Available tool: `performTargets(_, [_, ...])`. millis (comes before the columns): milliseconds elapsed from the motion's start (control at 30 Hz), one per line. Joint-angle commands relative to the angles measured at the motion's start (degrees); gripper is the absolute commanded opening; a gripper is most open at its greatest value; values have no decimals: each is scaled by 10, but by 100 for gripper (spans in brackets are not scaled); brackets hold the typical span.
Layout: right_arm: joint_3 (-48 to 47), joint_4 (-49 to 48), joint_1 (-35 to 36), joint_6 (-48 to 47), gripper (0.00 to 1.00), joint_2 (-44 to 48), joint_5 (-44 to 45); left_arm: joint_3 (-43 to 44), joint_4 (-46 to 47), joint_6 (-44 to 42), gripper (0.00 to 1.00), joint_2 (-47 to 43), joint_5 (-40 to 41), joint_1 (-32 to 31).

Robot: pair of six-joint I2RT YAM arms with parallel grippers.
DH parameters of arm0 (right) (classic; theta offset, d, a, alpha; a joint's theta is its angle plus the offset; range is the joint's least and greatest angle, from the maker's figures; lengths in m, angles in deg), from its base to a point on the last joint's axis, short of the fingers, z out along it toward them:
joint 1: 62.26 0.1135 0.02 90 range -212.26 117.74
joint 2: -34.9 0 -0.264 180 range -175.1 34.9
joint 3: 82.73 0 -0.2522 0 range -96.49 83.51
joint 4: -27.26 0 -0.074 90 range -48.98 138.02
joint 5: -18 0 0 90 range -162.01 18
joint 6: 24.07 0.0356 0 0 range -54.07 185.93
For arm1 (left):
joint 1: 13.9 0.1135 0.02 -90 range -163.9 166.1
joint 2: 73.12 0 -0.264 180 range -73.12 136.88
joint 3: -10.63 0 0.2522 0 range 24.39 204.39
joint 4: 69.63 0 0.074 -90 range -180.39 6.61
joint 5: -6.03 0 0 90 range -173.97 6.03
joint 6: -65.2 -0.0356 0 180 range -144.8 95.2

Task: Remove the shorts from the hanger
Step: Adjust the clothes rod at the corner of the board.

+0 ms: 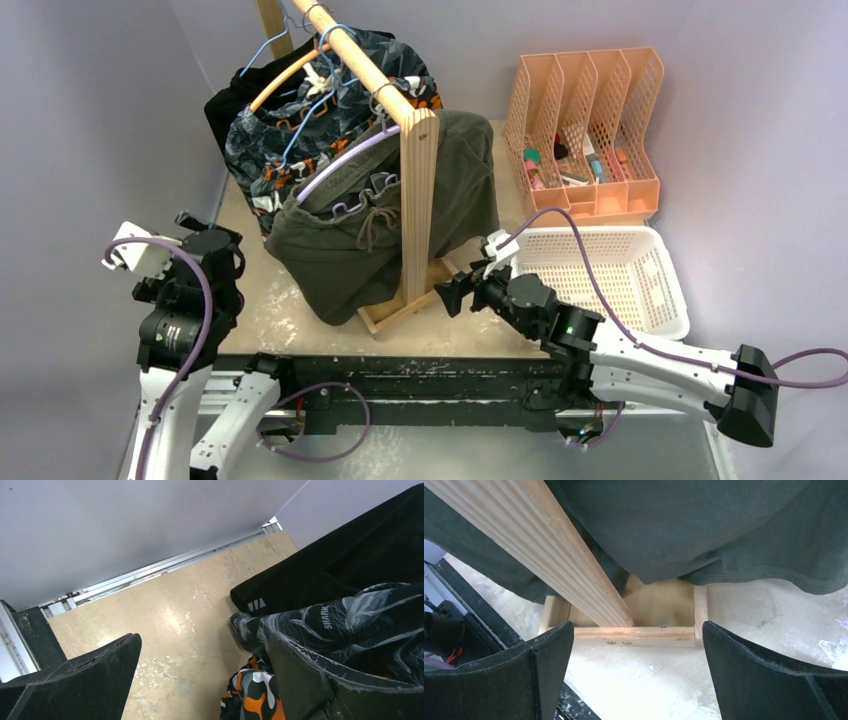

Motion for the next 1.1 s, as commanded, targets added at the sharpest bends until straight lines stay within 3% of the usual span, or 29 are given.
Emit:
performTargets(0, [3, -26, 4, -5, 99, 3, -34, 17, -23, 41, 100, 17, 30, -1])
performTargets(200, [26, -107, 4, -28, 99, -8, -156, -12, 15, -23, 100, -8, -25, -1])
performTargets(433, [67, -170, 4, -17, 98, -7, -200, -61, 70, 15, 100, -97, 13, -1])
performTargets(600, [68, -172, 4, -5, 98, -38, -182, -78, 76, 34, 100, -123, 5, -1])
performTargets(833, [75, -231, 4, -19, 98, -65, -136, -73, 66, -5, 100, -82, -33, -1])
performTargets(967, [80, -287, 4, 5, 99, -101, -40, -93, 73, -7, 100, -62, -54, -1])
performTargets(1067, [53, -311, 4, -8, 99, -162, -24, -105, 88, -6, 100, -50, -81, -1])
